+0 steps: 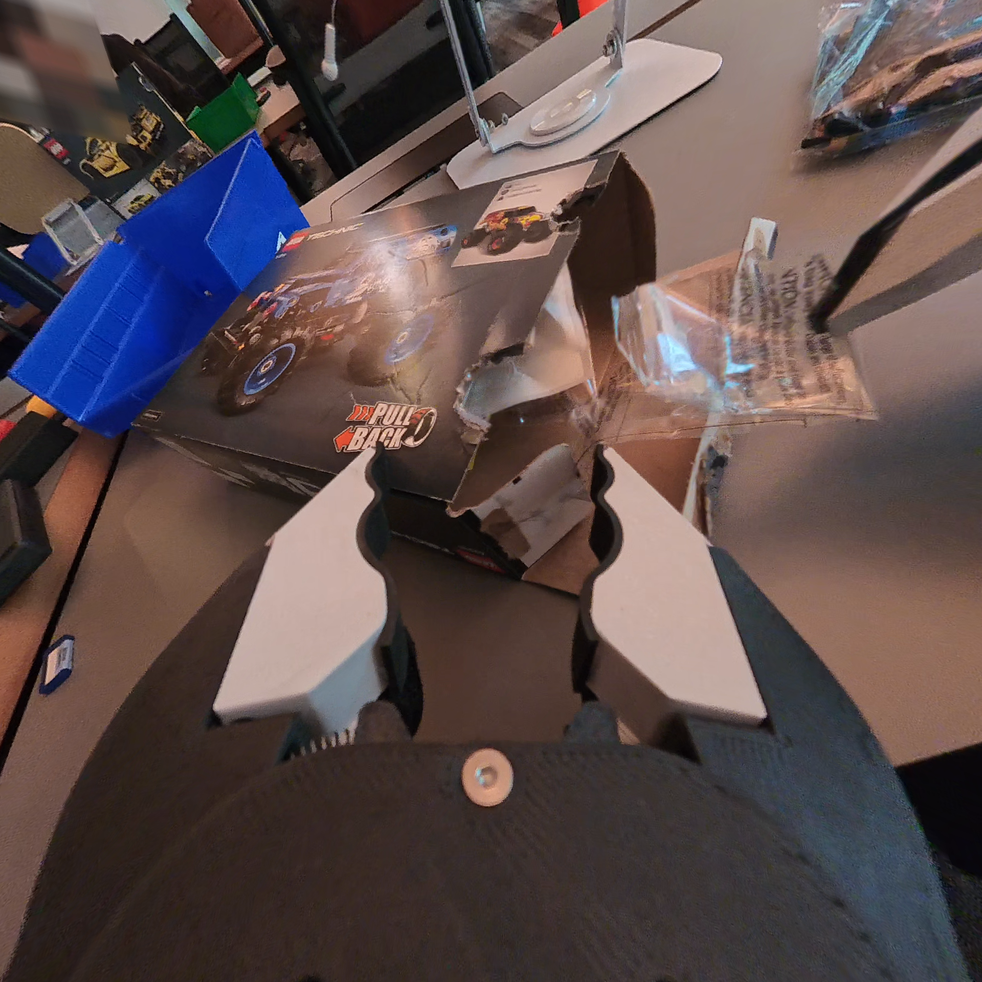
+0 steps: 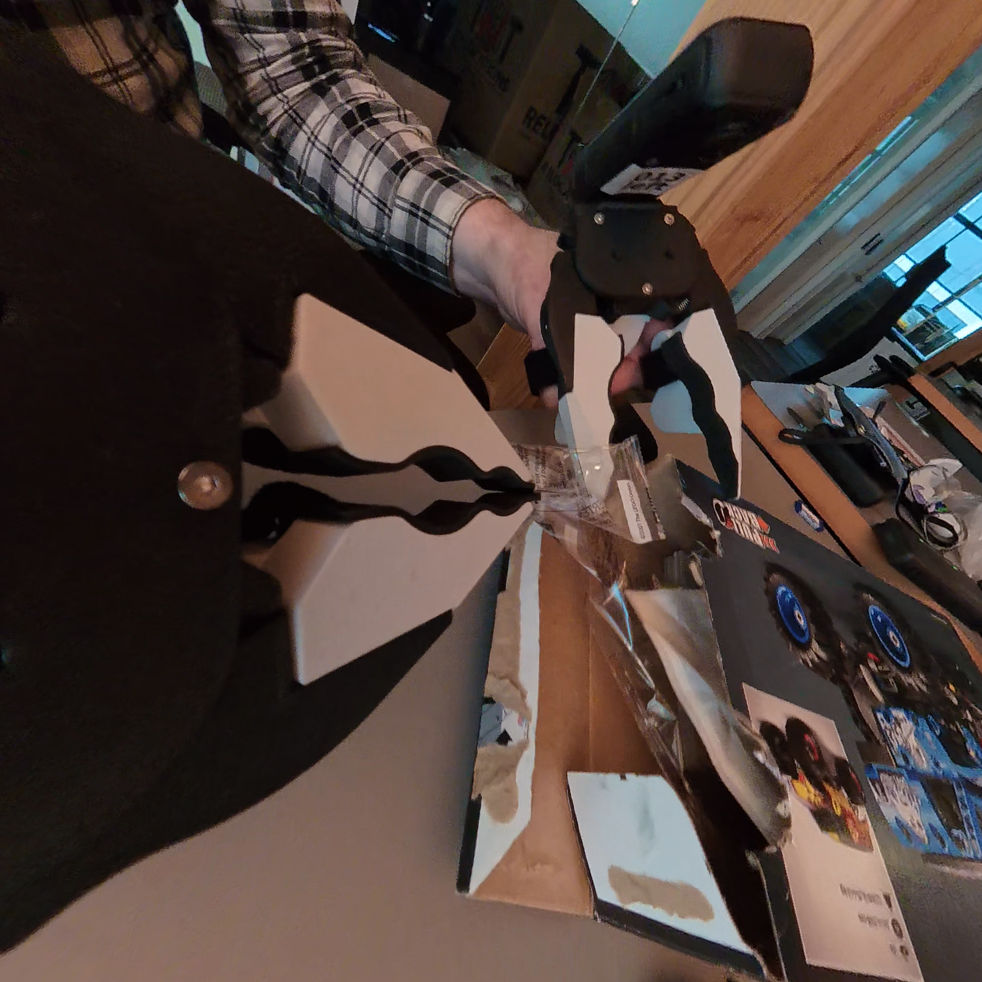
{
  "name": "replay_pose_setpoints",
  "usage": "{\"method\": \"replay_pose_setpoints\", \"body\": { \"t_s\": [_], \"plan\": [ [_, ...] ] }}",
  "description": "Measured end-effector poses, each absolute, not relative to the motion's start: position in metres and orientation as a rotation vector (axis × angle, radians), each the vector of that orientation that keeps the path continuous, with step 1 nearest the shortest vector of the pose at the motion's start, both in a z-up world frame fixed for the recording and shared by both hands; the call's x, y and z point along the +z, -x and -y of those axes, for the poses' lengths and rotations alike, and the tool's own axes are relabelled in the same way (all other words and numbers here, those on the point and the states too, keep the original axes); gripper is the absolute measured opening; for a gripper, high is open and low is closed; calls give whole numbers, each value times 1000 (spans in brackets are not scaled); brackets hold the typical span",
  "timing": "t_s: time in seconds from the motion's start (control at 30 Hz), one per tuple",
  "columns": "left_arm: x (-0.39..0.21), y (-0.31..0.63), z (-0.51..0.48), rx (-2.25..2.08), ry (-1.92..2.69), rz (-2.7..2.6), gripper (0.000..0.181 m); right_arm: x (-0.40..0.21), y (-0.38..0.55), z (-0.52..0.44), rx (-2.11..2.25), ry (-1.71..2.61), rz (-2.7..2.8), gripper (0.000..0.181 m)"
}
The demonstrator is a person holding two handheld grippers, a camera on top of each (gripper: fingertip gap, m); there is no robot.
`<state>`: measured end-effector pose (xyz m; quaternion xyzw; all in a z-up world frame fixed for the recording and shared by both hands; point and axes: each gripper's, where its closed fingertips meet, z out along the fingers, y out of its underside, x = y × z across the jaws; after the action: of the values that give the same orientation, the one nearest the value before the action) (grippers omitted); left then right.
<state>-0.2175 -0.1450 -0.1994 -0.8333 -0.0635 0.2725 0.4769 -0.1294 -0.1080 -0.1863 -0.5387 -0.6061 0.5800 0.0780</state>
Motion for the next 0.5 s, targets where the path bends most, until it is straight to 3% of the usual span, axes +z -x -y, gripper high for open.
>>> {"method": "replay_pose_setpoints", "body": {
  "t_s": [0.5],
  "plan": [
    [-193, 219, 146, 815, 2037, 129, 69, -138, 71, 91, 1806, 1444, 1770, 0]
  ]
}}
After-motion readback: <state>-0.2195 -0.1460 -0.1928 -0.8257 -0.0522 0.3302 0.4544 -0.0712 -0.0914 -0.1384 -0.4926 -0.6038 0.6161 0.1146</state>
